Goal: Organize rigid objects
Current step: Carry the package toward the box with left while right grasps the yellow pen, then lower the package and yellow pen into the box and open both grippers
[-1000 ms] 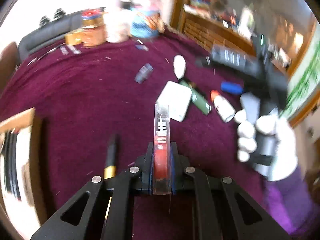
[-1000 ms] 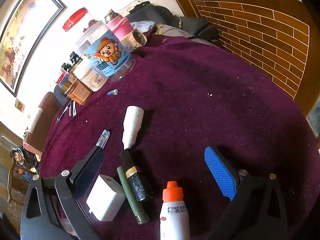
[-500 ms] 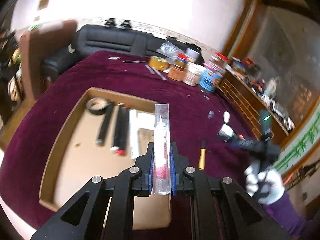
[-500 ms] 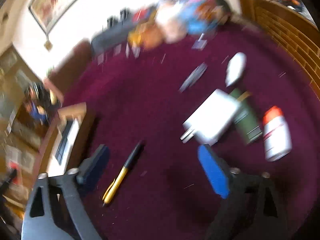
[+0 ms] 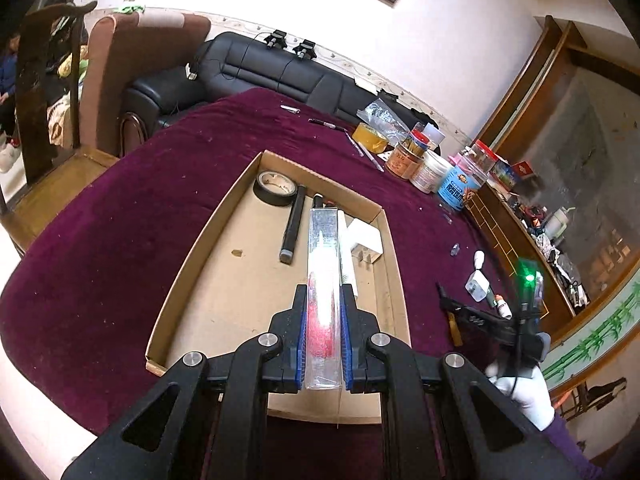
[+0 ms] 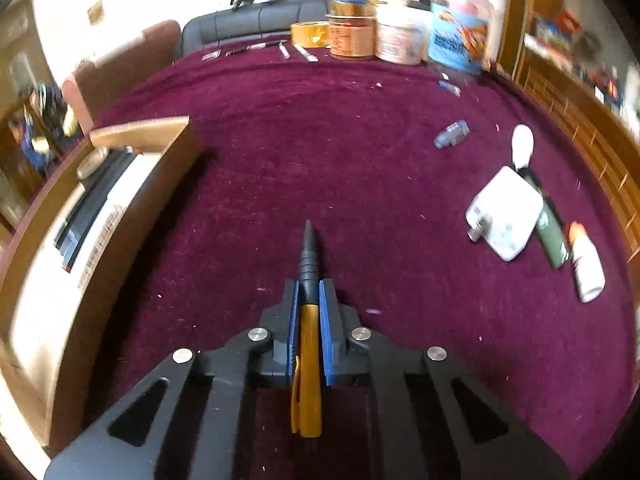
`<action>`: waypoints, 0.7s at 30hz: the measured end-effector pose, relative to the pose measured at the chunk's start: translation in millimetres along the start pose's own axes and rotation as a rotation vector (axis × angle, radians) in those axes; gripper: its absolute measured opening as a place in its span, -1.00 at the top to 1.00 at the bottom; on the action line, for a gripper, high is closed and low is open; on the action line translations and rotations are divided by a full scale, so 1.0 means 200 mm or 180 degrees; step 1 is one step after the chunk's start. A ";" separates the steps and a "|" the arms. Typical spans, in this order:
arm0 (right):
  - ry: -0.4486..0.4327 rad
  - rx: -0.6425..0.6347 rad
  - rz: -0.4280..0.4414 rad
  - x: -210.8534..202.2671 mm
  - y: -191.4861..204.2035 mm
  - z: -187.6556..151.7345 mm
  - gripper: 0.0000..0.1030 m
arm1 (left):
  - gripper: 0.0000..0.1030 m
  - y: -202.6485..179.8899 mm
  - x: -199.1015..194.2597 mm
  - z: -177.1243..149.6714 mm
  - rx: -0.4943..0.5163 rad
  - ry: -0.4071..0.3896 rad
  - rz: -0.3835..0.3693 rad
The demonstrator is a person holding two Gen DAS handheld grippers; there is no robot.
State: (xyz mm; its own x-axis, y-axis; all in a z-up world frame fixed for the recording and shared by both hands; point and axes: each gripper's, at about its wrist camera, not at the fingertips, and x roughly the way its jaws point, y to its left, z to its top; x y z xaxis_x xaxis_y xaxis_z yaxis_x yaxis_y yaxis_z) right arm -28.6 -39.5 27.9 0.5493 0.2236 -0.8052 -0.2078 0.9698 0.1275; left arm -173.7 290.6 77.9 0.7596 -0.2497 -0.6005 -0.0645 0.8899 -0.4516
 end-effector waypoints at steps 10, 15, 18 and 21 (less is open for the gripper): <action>-0.0239 0.0245 0.0850 -0.27 0.02 0.12 0.85 | 0.79 0.04 0.18 0.10 0.0053 0.0222 0.0214; -0.0201 0.0127 0.1325 -0.35 0.19 0.13 0.85 | 0.79 0.06 0.34 0.17 0.0147 0.0397 0.0465; -0.0027 0.0101 0.1587 -0.32 0.29 0.14 0.85 | 0.79 0.09 0.48 0.25 0.0177 0.0551 0.0631; 0.0141 0.0071 0.1728 -0.25 0.38 0.14 0.85 | 0.79 0.12 0.58 0.31 0.0227 0.0640 0.0827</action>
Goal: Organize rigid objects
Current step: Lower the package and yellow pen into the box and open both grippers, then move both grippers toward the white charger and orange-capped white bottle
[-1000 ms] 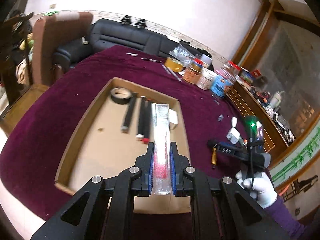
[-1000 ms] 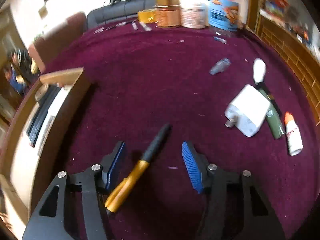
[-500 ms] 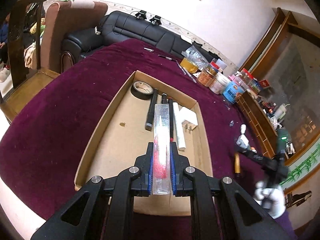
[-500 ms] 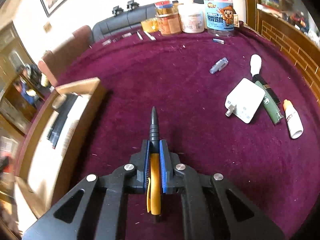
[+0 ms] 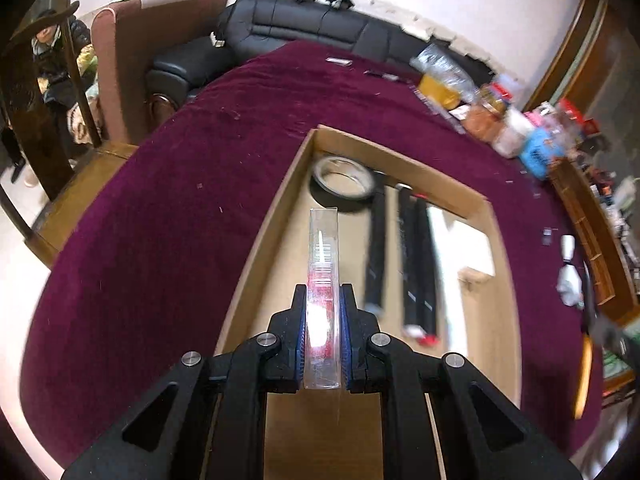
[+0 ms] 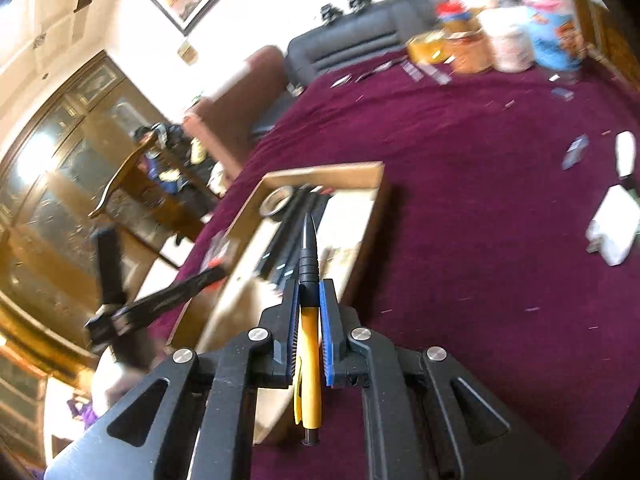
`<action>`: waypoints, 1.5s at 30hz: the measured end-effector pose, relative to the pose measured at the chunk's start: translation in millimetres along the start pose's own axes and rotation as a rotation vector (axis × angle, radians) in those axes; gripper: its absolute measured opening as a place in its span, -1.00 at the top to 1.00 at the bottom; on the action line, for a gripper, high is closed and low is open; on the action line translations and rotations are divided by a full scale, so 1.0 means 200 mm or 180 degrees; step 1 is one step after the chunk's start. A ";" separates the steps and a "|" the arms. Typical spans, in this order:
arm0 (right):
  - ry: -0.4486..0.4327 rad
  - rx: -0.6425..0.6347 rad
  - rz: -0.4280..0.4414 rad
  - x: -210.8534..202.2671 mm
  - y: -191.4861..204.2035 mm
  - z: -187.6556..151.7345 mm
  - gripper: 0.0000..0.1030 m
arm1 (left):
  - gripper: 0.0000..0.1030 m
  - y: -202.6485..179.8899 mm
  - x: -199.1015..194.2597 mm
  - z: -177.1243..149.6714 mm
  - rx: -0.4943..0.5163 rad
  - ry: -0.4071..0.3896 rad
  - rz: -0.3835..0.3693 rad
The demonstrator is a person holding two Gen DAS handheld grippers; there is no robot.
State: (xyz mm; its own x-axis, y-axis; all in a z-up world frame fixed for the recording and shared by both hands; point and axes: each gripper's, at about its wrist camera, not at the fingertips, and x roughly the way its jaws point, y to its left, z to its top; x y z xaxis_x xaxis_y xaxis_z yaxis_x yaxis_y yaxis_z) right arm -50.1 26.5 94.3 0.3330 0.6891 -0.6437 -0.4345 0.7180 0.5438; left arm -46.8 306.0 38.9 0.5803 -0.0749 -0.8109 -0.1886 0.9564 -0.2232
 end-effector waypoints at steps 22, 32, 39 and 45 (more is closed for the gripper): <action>0.0865 0.0183 0.0106 0.83 0.27 0.09 0.82 | -0.20 0.36 -0.50 -0.23 -0.0598 -0.0558 -0.0322; 0.0251 -0.0057 -0.0195 0.34 0.13 0.10 0.79 | -0.20 0.33 -0.56 -0.34 -0.0654 -0.0617 -0.0456; -0.0968 -0.0263 -0.1534 -0.40 -0.25 0.08 -0.86 | -0.20 0.04 -0.62 -0.37 -0.0258 -0.0727 -0.0688; -0.0645 0.0839 -0.1951 -0.69 -0.89 0.12 -0.82 | -0.20 -0.25 -0.59 -0.39 0.0102 -0.0607 -0.0825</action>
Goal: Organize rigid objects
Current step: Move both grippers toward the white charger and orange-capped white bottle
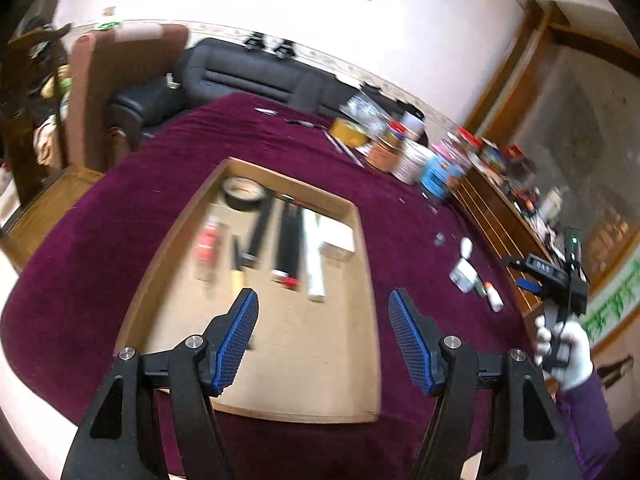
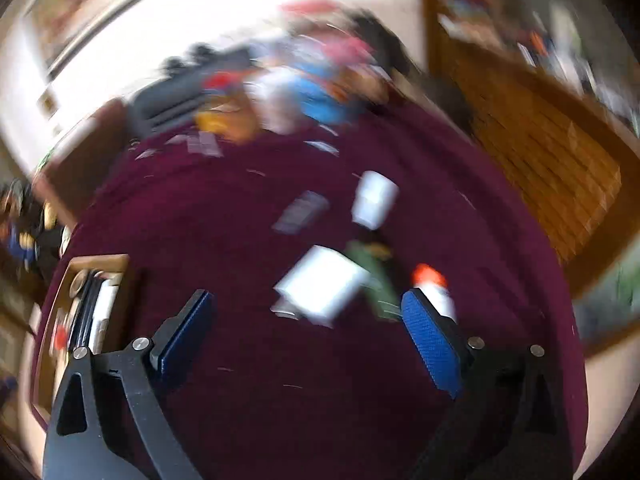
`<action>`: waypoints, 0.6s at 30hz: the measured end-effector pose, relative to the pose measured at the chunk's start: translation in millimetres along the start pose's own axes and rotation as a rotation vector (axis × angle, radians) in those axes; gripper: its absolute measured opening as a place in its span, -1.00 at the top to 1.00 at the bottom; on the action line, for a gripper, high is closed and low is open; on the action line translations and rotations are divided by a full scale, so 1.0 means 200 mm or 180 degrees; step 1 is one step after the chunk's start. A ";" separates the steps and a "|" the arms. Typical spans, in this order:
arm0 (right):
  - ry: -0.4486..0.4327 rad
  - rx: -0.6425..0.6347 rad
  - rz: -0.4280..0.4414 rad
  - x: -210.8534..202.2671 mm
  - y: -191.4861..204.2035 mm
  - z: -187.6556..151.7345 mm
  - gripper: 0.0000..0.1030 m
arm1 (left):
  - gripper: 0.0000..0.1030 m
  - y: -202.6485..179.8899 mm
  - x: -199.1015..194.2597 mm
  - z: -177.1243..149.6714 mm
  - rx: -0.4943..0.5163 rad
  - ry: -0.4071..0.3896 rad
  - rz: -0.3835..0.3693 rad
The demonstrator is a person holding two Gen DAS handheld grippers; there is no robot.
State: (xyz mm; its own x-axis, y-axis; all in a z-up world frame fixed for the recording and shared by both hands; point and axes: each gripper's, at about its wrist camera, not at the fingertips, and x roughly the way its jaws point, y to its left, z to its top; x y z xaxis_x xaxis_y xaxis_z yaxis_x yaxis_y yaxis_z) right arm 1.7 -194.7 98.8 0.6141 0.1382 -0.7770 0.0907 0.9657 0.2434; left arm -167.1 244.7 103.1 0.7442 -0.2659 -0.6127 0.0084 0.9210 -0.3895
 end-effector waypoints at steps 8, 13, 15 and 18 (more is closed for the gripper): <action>-0.0042 -0.0192 0.0077 0.13 0.05 0.05 -0.81 | -0.20 -0.25 0.04 -0.06 0.0240 0.0142 0.0026; 0.0153 -0.0457 0.0150 0.36 0.19 0.06 -0.80 | -0.20 -0.33 0.00 -0.09 0.0326 0.0145 0.0123; 0.0339 -0.0495 0.0339 0.41 0.24 0.03 -0.78 | -0.20 -0.33 -0.01 -0.10 0.0333 0.0171 0.0156; 0.0531 -0.0681 0.0919 0.37 0.35 -0.03 -0.78 | -0.20 -0.33 0.02 -0.10 0.0326 0.0236 0.0176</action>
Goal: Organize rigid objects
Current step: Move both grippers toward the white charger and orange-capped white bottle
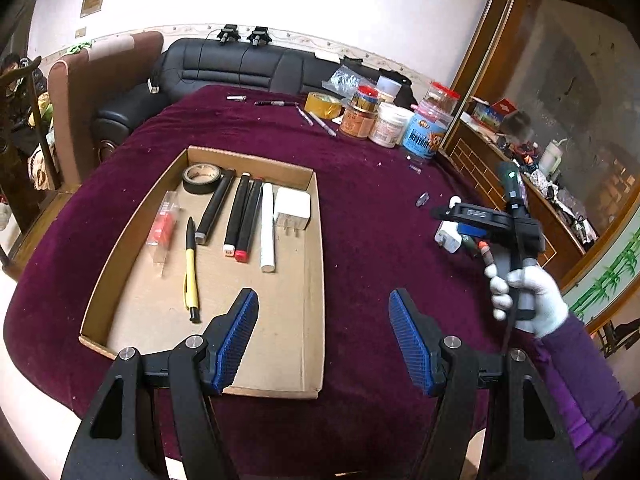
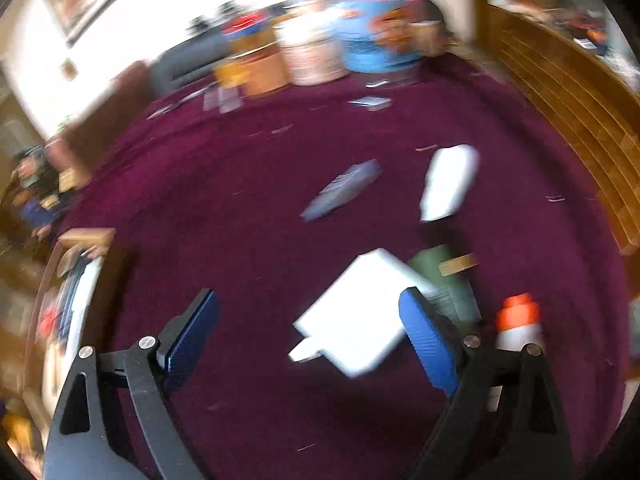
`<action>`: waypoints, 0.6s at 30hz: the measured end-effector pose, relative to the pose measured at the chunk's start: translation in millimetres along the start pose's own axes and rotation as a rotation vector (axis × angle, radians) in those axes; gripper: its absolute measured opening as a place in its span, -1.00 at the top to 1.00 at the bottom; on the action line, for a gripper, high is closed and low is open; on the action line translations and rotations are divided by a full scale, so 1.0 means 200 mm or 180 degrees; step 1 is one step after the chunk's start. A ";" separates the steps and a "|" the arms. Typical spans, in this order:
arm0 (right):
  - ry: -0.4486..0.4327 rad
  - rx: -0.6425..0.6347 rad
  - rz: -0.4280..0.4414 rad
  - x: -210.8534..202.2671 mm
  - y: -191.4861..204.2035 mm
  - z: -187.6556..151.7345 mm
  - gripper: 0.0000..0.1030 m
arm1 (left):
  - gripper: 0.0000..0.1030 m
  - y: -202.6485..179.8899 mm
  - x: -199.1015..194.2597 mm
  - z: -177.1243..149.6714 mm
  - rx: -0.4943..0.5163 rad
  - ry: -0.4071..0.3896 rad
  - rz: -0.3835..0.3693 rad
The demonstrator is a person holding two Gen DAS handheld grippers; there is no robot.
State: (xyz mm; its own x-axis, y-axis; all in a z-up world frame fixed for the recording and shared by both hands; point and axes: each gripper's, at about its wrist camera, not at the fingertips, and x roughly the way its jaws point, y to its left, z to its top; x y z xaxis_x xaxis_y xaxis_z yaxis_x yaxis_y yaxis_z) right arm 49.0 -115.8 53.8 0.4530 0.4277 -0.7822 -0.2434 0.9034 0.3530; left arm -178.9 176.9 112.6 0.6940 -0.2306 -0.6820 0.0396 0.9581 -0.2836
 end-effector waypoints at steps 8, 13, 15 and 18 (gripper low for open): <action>-0.0062 -0.0050 0.0447 -0.25 0.06 -0.13 -0.76 | -0.20 -0.03 0.08 -0.02 -0.0043 0.0159 -0.0237; -0.0292 0.0197 0.0027 -0.34 -0.13 -0.07 -0.76 | -0.20 -0.06 0.15 -0.04 -0.0069 0.0299 -0.0315; -0.0280 0.0225 -0.0056 -0.31 -0.16 -0.04 -0.76 | -0.20 -0.06 0.17 -0.04 -0.0103 0.0342 -0.0383; -0.0292 0.0187 -0.0187 -0.22 -0.15 0.03 -0.76 | -0.20 -0.11 0.17 -0.06 -0.0039 0.0345 -0.0403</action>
State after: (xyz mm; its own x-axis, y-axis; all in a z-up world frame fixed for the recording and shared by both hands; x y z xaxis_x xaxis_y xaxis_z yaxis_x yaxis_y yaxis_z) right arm 41.2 -161.6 79.7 0.5423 0.3725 -0.7531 -0.1645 0.9261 0.3395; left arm -164.8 146.6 88.5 0.6023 -0.3671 -0.7089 0.1126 0.9182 -0.3798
